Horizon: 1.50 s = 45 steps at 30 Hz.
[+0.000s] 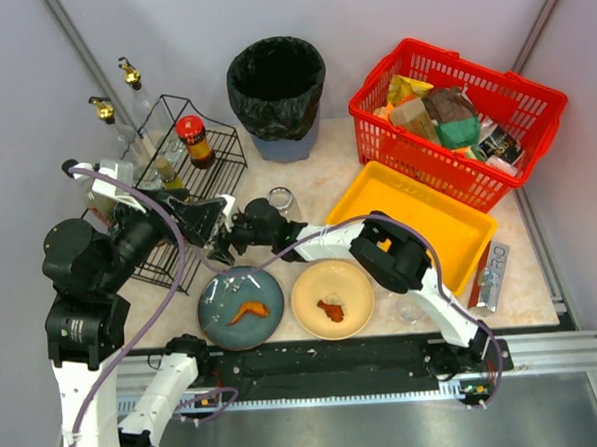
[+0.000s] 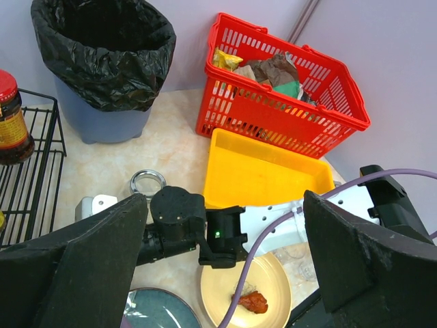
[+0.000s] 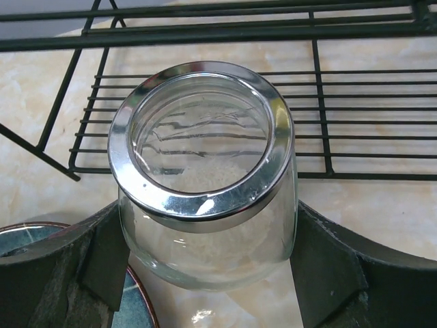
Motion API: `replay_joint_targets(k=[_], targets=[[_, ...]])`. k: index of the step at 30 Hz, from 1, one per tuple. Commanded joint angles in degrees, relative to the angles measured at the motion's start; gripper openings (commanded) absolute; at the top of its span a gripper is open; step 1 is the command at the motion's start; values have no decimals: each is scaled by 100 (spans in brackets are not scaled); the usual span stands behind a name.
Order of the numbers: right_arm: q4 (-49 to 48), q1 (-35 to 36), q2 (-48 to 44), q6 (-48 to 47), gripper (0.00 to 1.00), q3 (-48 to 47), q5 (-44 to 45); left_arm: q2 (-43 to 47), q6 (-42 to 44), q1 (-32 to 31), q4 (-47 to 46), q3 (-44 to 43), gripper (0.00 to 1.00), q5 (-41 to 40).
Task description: Clear the kitchen counter
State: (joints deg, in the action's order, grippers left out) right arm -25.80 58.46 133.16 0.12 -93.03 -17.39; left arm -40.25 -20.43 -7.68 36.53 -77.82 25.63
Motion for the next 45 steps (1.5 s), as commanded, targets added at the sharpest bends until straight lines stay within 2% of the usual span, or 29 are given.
replay_joint_targets(k=[1,11,28,35,42,45], targets=[[-452,166,8,-153,31,-382,33,26,47,-5,-208,-172,99,-31],[-619,245,43,-153,32,-505,165,0,39,-5,-208,-181,99,-58],[-505,412,939,-47,36,-1480,464,-88,56,-5,-243,-207,99,-67],[-286,518,1176,-109,43,-1867,754,-97,65,-5,-261,-181,99,-84],[31,579,1370,-47,58,-2237,1228,-97,74,-5,-261,-172,99,-119],[14,588,1414,146,61,-2245,1255,-106,74,-5,-270,-146,99,-119]])
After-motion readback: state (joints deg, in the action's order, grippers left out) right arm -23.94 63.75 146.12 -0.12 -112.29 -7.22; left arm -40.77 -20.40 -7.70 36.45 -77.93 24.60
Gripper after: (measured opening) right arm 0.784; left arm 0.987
